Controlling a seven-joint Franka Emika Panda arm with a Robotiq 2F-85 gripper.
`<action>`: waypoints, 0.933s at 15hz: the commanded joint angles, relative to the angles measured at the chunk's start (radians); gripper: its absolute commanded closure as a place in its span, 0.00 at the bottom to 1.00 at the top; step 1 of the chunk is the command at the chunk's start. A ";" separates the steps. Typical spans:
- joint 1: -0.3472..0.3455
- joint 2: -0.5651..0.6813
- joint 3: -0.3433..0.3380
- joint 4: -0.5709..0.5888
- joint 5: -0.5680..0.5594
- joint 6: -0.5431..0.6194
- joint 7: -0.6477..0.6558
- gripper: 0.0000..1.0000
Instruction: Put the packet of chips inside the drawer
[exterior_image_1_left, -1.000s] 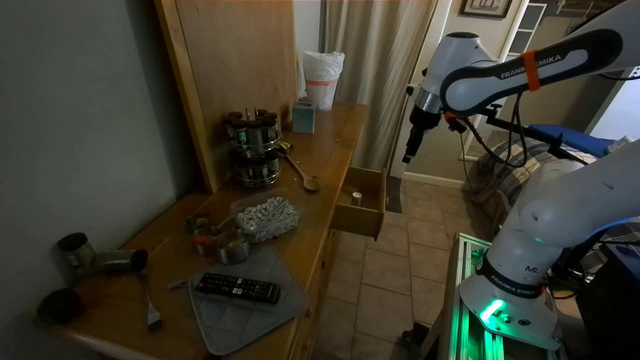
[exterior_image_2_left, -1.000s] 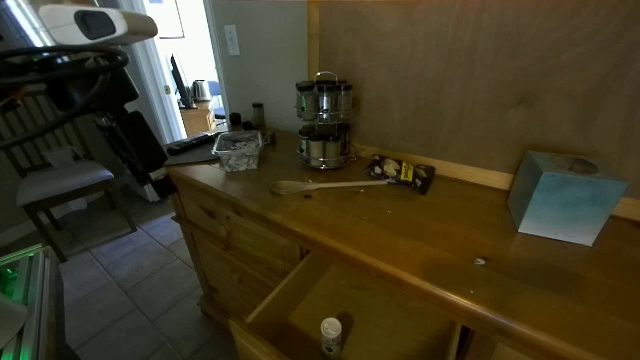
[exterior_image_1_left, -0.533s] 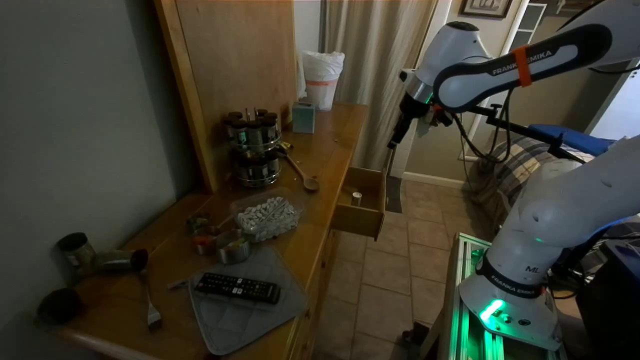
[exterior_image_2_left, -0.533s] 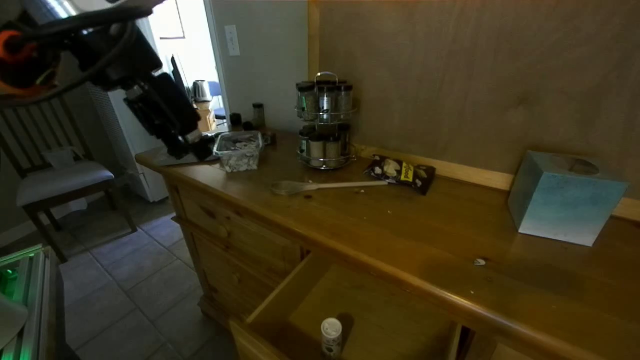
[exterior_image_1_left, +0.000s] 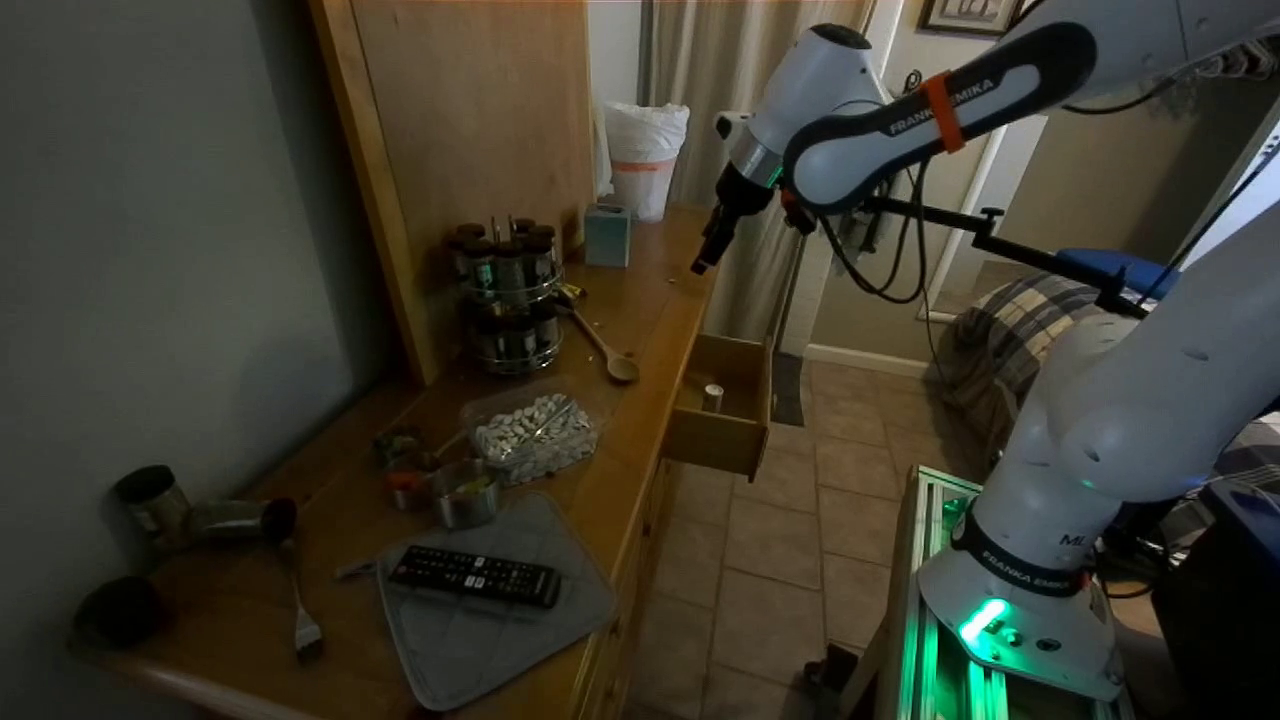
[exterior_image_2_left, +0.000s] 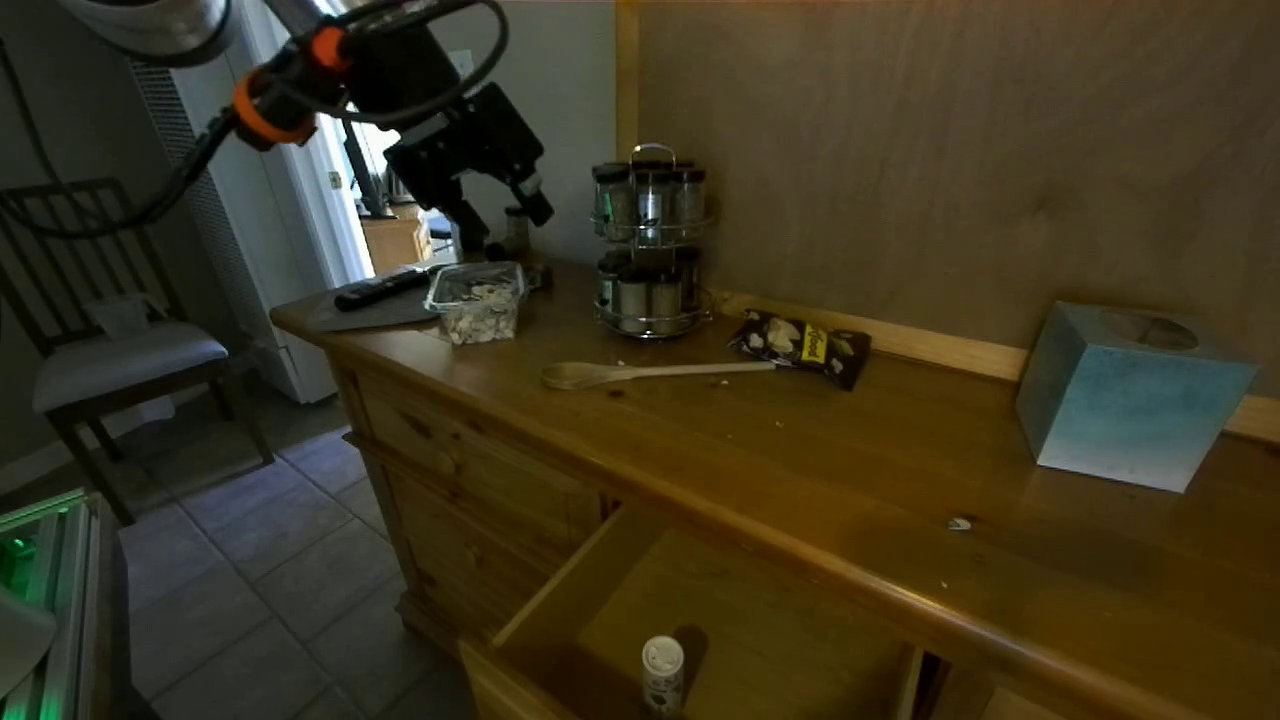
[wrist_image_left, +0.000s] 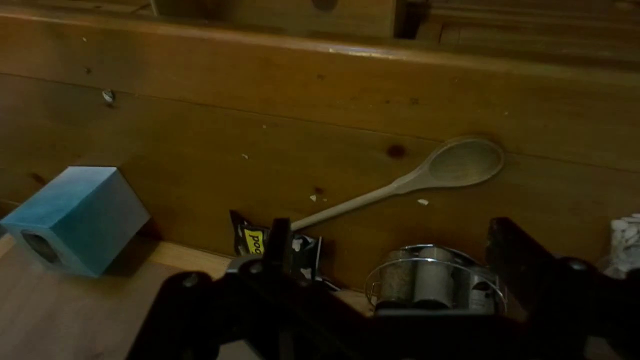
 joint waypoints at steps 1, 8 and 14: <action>0.045 0.205 -0.027 0.186 0.123 0.004 -0.086 0.00; -0.007 0.506 0.011 0.482 0.375 -0.037 -0.328 0.00; -0.149 0.731 0.106 0.727 0.445 -0.090 -0.462 0.00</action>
